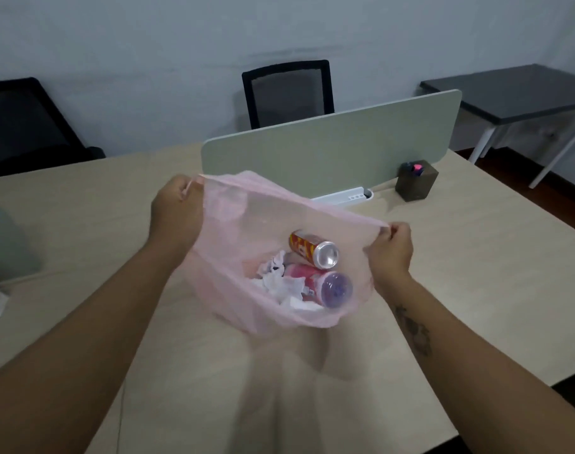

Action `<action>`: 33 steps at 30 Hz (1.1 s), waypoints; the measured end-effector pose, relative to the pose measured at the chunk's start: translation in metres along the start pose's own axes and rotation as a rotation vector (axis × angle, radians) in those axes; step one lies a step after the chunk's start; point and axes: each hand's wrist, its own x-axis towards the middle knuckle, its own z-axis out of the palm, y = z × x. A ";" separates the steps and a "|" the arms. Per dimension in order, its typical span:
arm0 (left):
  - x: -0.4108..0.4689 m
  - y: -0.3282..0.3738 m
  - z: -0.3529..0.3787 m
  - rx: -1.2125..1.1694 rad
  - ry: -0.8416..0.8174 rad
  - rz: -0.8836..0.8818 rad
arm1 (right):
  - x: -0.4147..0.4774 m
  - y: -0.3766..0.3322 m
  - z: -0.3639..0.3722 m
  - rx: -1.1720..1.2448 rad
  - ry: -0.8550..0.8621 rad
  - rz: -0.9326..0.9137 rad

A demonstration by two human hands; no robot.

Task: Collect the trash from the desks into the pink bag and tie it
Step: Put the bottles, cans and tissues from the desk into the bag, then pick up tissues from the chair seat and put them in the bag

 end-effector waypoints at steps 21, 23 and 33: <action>-0.106 0.062 0.093 -0.354 -0.439 0.141 | 0.047 -0.040 -0.139 -0.207 -0.198 -0.038; -0.133 0.064 0.112 -0.320 -0.572 0.131 | 0.041 -0.028 -0.163 -0.219 -0.271 0.018; -0.246 0.050 0.189 0.267 -0.891 0.182 | -0.097 0.067 -0.335 -1.021 -0.672 -0.250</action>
